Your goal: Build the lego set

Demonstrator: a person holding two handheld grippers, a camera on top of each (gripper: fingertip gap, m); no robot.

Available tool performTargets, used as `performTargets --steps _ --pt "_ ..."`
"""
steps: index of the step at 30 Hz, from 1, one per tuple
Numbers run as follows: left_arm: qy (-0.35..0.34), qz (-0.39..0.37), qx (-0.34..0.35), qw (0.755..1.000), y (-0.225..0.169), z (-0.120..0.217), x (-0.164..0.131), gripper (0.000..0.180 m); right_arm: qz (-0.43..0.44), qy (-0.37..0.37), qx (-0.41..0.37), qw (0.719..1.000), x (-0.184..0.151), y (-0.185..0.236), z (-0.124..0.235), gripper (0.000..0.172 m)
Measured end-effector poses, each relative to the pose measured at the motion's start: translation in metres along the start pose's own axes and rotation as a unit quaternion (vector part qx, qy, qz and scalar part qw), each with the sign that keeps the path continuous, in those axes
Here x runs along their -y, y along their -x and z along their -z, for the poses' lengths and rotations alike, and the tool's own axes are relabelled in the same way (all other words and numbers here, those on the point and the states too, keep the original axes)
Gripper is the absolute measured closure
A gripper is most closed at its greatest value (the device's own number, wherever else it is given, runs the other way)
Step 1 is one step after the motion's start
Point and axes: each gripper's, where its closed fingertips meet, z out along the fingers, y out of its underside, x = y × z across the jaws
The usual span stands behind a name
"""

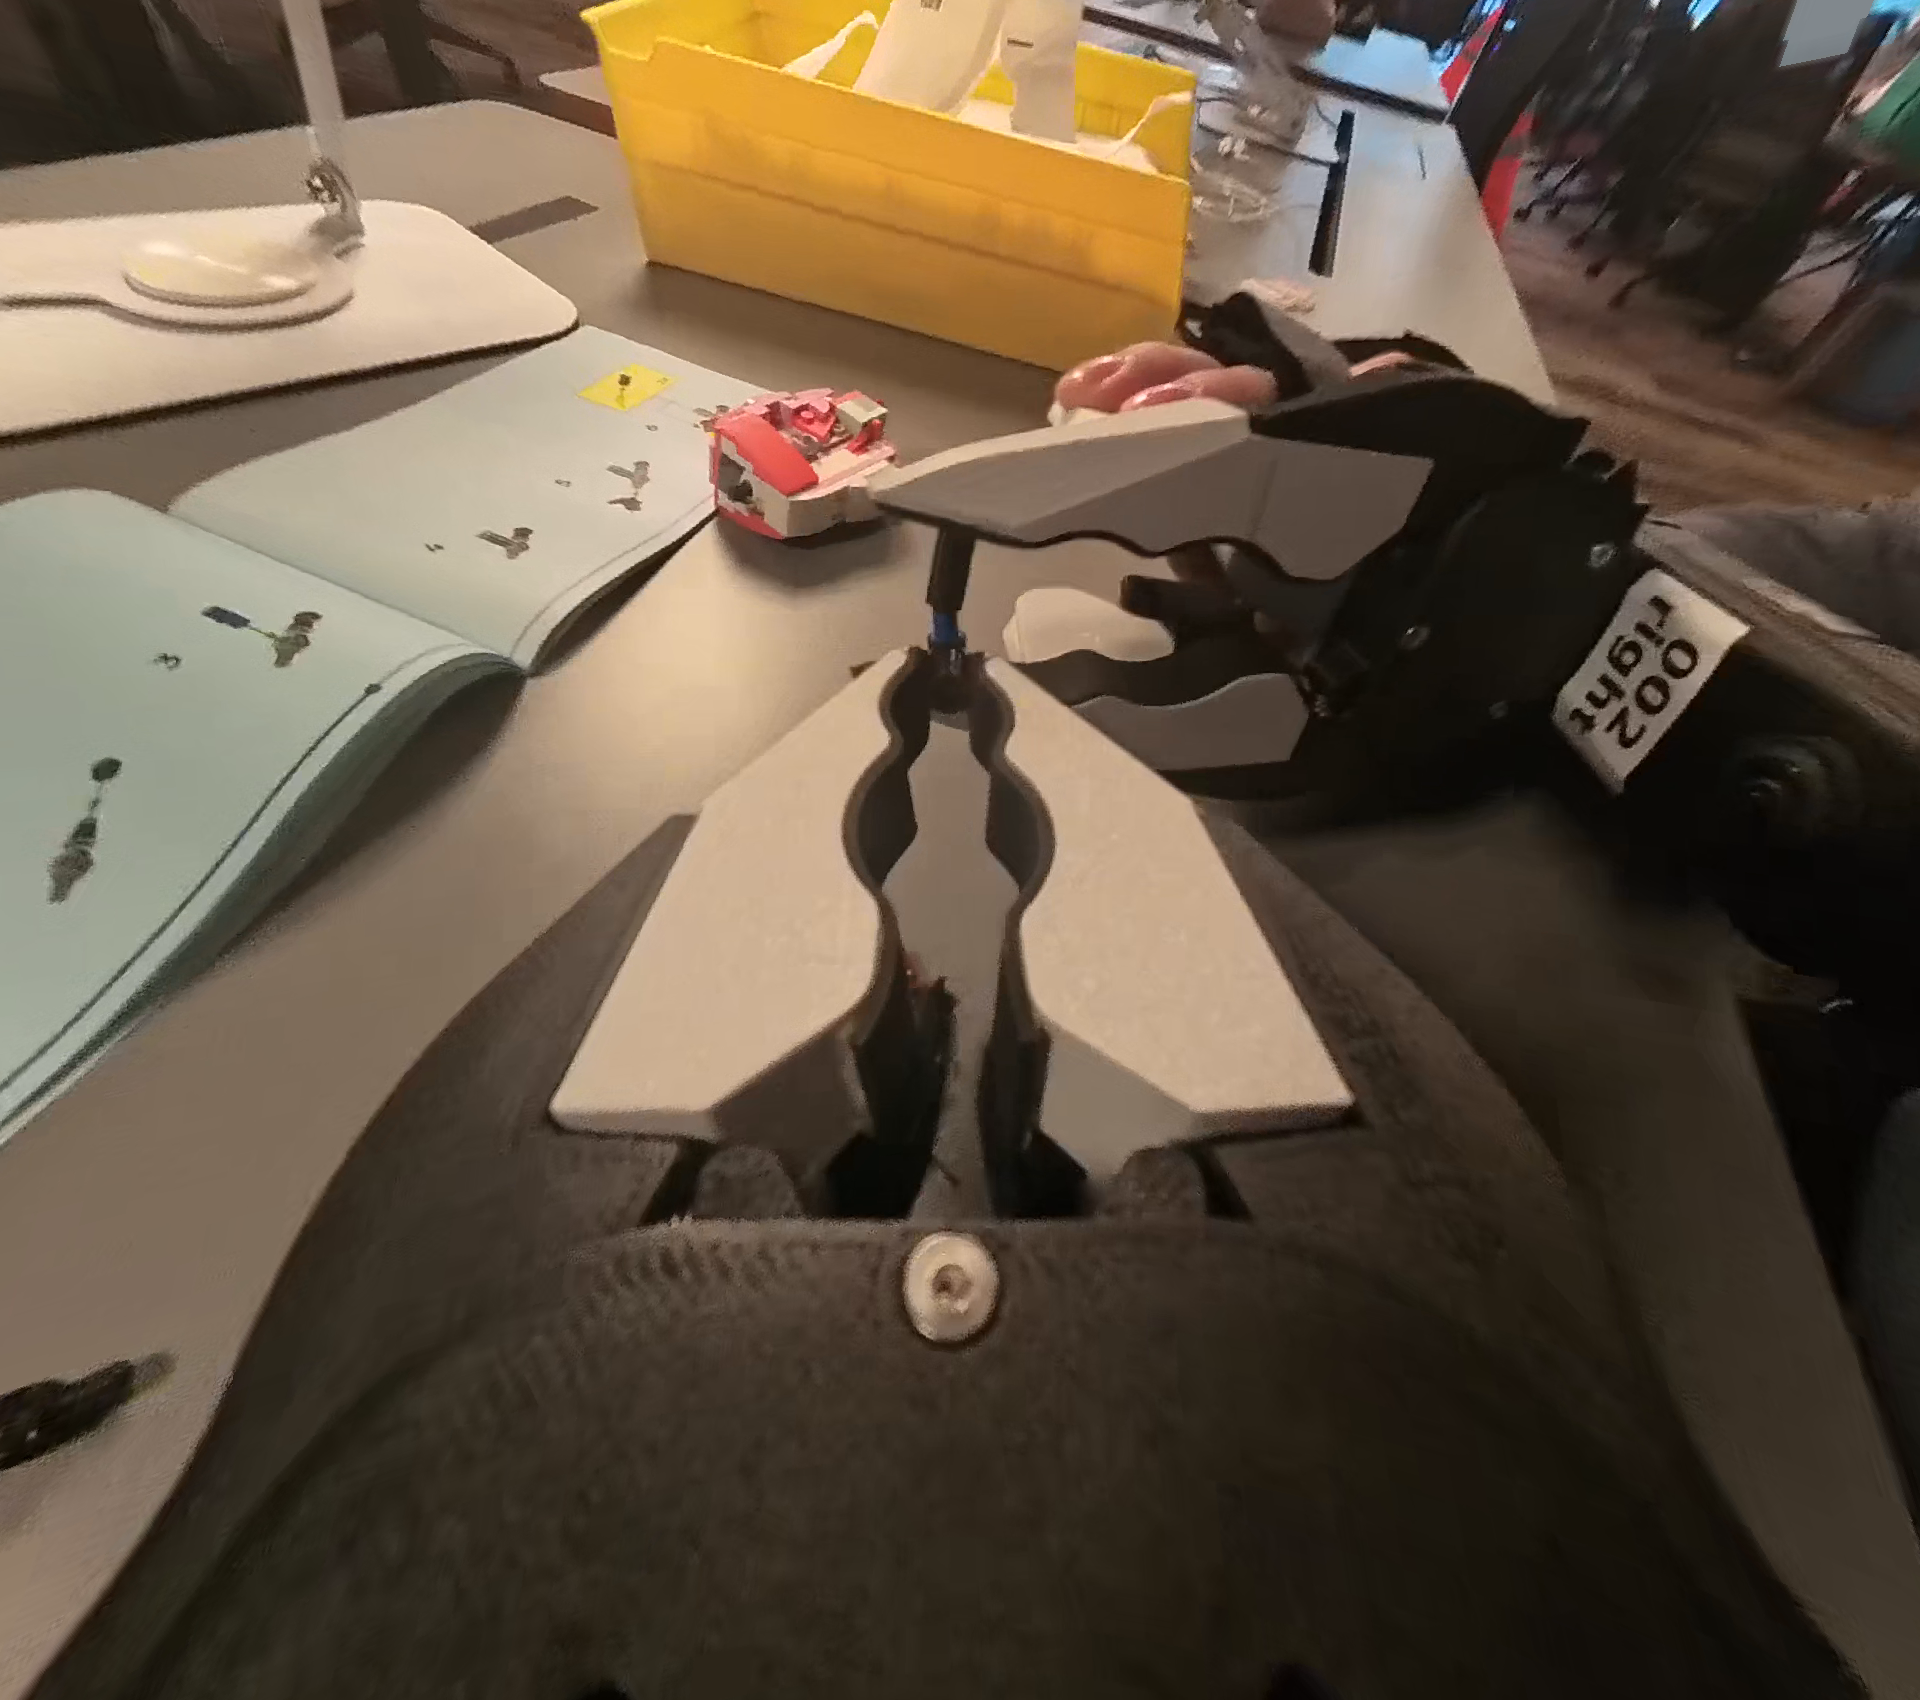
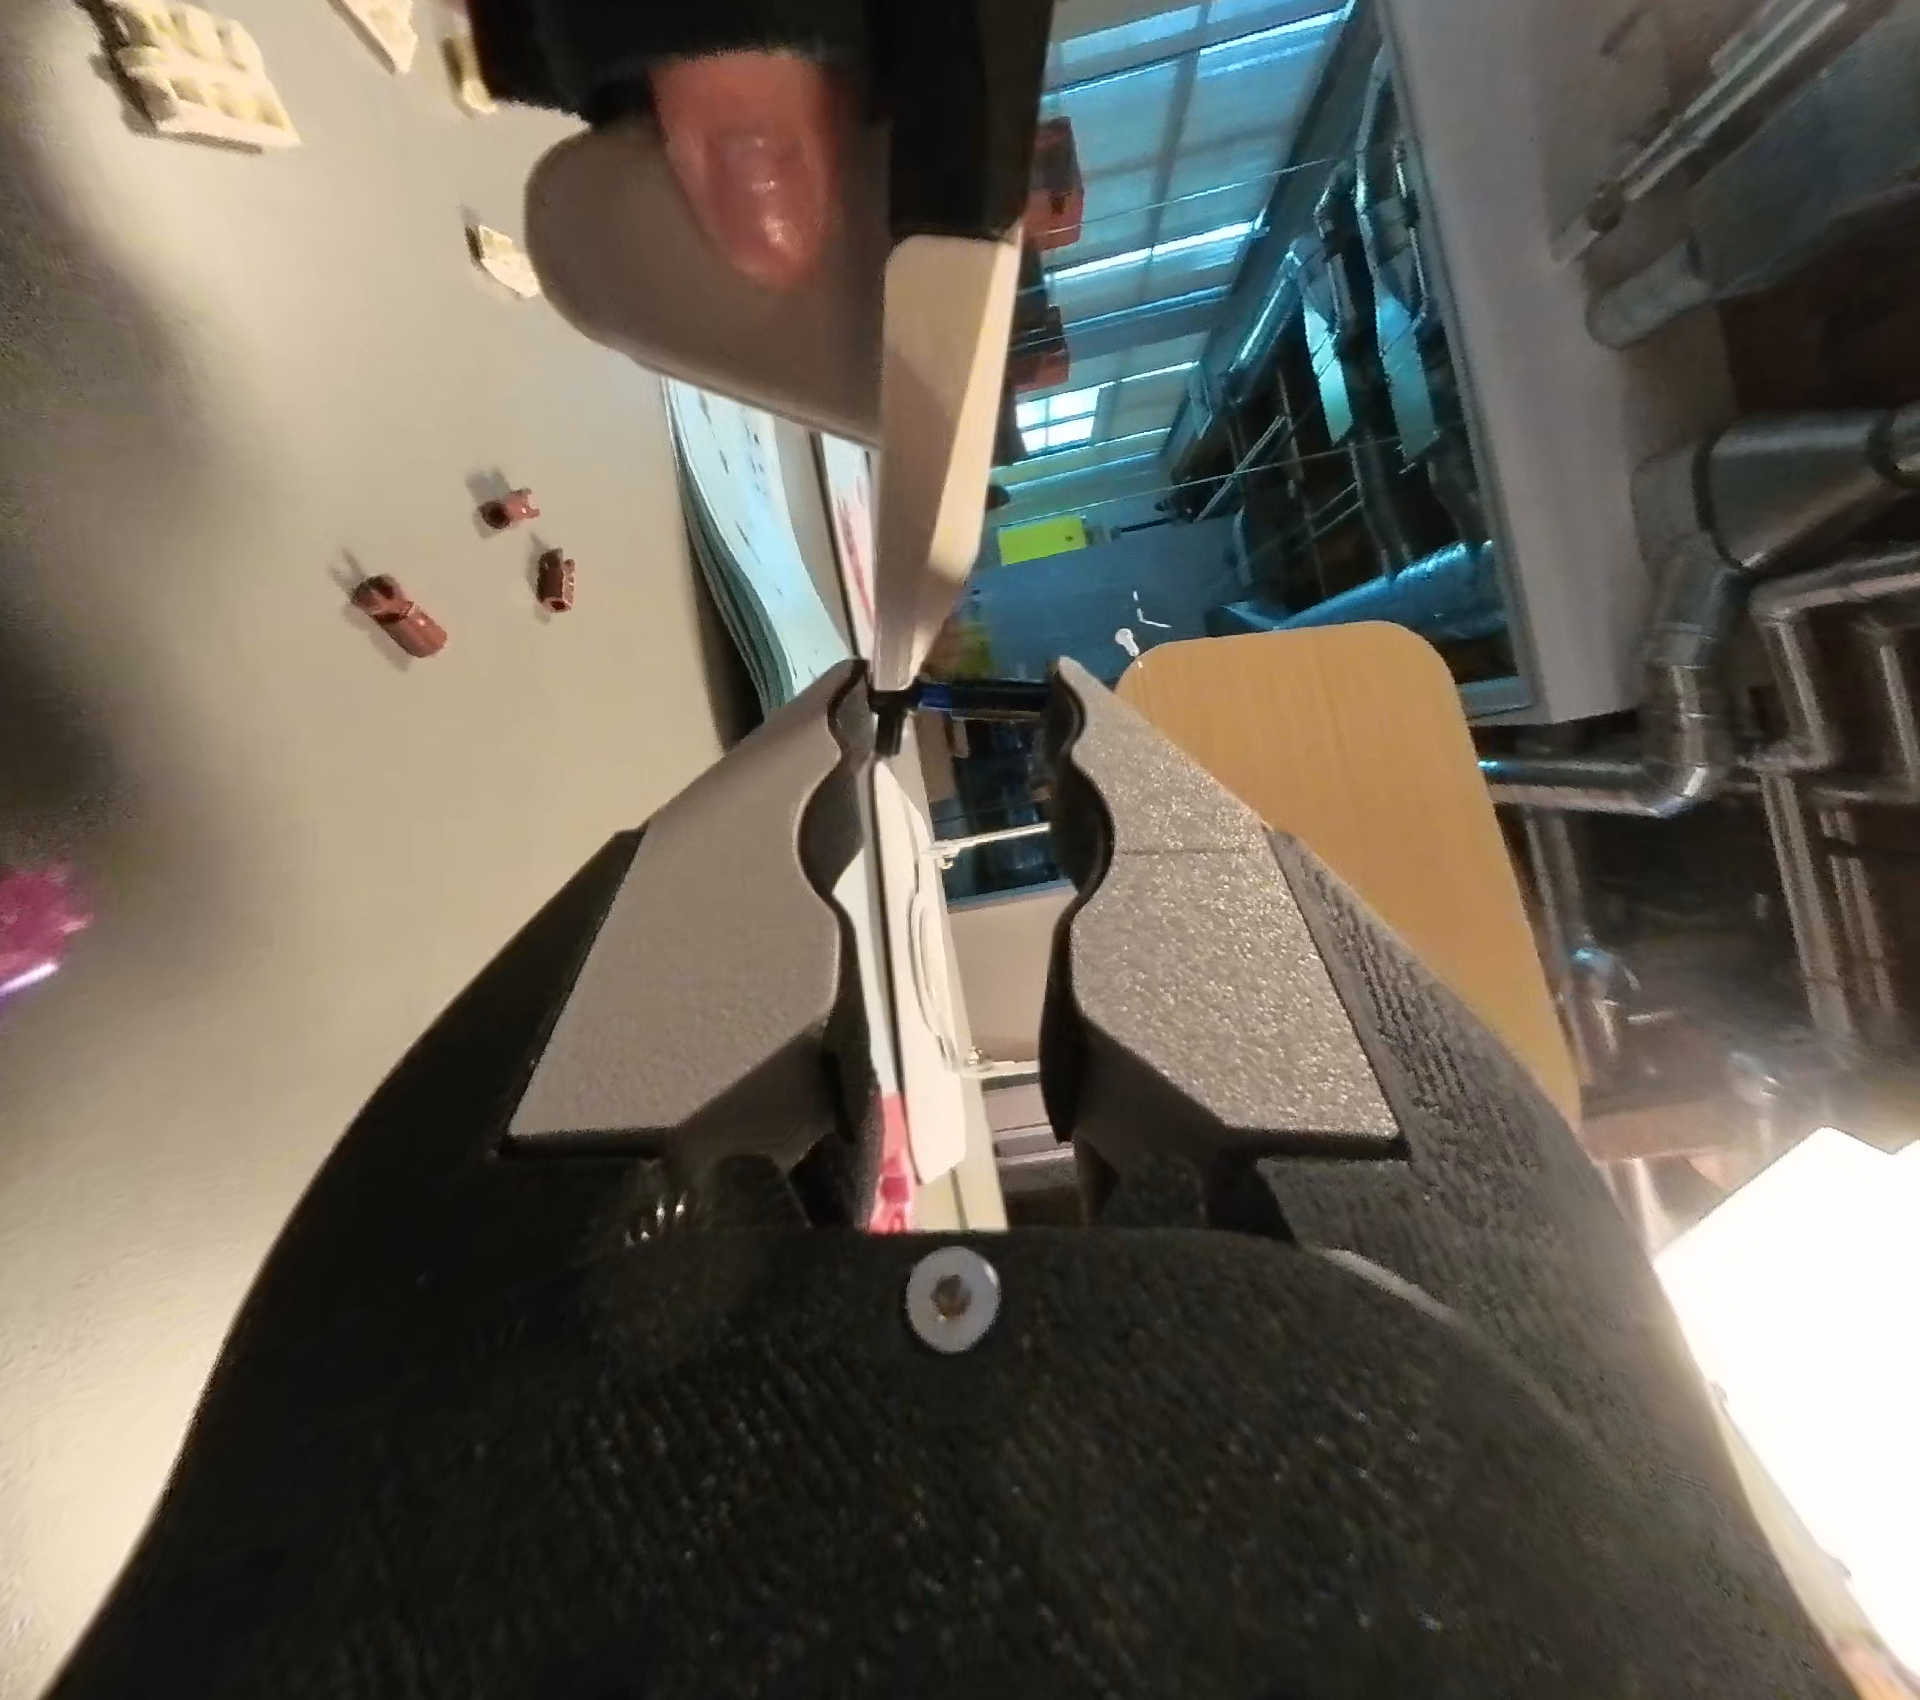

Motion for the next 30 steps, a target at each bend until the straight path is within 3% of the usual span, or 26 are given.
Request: performTargets --steps 4,10,17,24,30 --pt "-0.005 0.015 -0.007 1.0 -0.001 0.0 0.001 0.175 -0.015 -0.005 0.004 1.0 -0.001 0.0 0.001 0.141" --pt "0.022 -0.024 0.011 0.999 -0.001 -0.004 -0.008 0.175 -0.024 -0.007 0.059 0.998 -0.003 0.011 0.002 0.141" --pt "0.023 -0.02 0.014 0.999 0.0 -0.004 -0.008 0.176 -0.013 0.003 0.056 0.998 -0.003 0.012 0.002 0.142" --pt "0.045 -0.054 0.018 0.997 -0.002 -0.009 -0.017 0.175 -0.106 -0.011 0.13 0.986 -0.007 0.025 0.006 0.141" --pt "0.041 -0.059 0.017 0.997 -0.002 -0.009 -0.016 0.175 -0.184 -0.021 0.148 0.972 -0.006 0.026 0.006 0.141"
